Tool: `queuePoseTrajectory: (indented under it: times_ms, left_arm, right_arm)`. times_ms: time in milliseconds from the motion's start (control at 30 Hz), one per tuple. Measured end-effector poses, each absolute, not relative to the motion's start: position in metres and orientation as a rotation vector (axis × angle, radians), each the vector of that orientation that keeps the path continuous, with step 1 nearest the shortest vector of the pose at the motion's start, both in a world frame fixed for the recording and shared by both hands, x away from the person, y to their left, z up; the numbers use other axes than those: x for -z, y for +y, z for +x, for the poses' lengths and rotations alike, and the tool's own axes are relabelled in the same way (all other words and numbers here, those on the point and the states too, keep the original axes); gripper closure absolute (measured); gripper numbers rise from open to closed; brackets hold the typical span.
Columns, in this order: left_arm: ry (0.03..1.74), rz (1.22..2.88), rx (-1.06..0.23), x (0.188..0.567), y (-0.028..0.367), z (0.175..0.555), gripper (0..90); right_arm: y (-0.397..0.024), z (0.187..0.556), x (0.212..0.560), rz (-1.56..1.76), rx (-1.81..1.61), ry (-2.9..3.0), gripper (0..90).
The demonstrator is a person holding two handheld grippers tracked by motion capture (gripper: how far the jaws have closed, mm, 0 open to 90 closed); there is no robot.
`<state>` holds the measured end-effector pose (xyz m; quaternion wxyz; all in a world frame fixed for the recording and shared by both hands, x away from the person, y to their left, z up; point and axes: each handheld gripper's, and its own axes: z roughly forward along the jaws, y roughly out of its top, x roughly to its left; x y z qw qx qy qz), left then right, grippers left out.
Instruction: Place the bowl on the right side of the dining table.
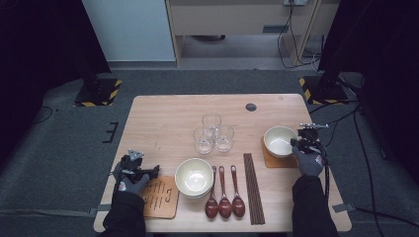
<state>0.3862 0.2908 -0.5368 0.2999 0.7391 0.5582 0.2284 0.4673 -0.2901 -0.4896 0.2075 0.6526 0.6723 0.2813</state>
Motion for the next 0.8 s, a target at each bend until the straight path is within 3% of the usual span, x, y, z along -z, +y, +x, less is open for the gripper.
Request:
queuePoseTrajectory:
  times_ms: [467, 800]
  left_arm:
    - [1.48, 1.963, -0.603, 0.5368, 0.2908, 0.3863, 0.0]
    - [1.482, 1.952, -0.609, 0.5364, 0.2922, 0.3843, 2.1]
  right_arm:
    - [-0.2967, 0.4668, 0.4929, 1.858, -0.781, 1.861, 79.7]
    - [-0.2964, 0.4615, 0.4863, 1.813, -0.841, 1.855, 66.7]
